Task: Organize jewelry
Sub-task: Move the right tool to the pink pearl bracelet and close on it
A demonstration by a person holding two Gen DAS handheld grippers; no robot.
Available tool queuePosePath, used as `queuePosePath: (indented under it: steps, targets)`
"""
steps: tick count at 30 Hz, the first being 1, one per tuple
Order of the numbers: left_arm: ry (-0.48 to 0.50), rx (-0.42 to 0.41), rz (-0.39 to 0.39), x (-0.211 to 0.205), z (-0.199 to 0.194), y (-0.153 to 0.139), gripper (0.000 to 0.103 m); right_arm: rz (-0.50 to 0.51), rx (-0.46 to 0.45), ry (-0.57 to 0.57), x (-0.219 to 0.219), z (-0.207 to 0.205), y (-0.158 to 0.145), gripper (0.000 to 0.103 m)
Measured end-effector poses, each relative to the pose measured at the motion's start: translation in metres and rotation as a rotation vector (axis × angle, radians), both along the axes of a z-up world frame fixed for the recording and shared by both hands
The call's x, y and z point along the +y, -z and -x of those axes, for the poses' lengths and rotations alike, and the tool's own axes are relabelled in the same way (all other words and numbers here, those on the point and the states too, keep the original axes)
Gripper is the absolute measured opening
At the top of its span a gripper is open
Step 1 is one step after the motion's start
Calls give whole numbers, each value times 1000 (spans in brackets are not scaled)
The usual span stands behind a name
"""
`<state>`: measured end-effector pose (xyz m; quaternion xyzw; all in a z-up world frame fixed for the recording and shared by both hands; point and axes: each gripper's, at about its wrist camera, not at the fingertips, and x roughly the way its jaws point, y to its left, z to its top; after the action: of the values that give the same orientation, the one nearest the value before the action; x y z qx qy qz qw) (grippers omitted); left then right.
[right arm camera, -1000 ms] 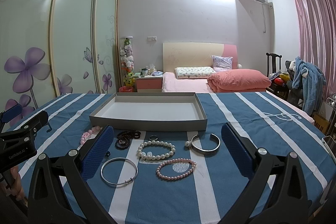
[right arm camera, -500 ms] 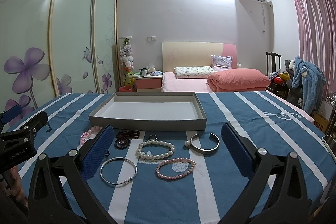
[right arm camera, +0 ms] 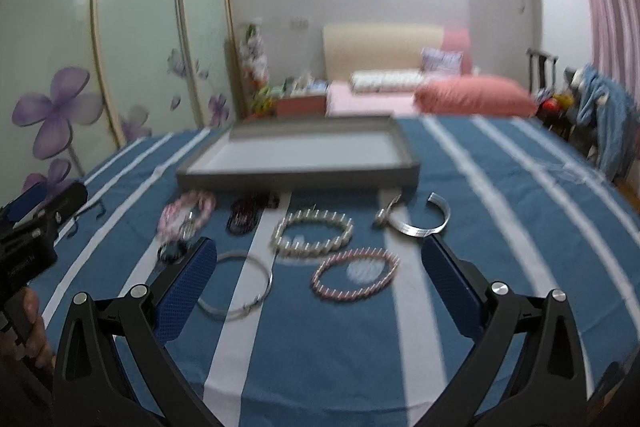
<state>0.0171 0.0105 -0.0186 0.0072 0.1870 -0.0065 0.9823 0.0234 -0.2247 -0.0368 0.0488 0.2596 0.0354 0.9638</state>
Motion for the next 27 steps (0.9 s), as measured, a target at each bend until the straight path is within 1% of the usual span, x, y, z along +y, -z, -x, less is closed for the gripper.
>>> queuePosePath:
  steps: [6,8,10,11,13,17,19,20,21,22,23,25,26,27]
  targets:
    - [31,83,20,3,-10,9,99,-7,135,53,-8,-16,18,100]
    - [44,100,20,1,-12,11,99,-10,169,76,-13,-21,21,93]
    - [59,106,14,-1,-13,13,99,-23,200,96,-20,-24,24,81]
    - [63,107,12,-2,-12,13,99,-37,216,109,-24,-26,26,79]
    - [77,112,8,-5,-14,13,99,-51,235,127,-29,-32,29,70]
    - [95,128,-4,-10,-15,15,99,-40,265,156,-32,-39,31,63]
    - [107,137,-6,-14,-17,17,99,-28,282,159,-32,-43,33,55]
    - [115,143,-7,-16,-18,18,99,-24,293,159,-32,-45,35,54]
    - [120,148,-7,-18,-18,18,99,-20,303,160,-31,-46,35,50]
    - [125,156,-11,-20,-19,19,99,-15,300,160,-31,-46,35,44]
    - [129,162,-14,-22,-20,20,99,-7,305,161,-30,-46,35,43]
    - [135,178,-22,-26,-21,22,99,19,304,170,-28,-44,34,30]
    - [137,187,-29,-29,-23,23,99,29,303,173,-27,-43,34,26]
    - [143,200,-36,-31,-24,24,99,35,301,175,-28,-43,34,18]
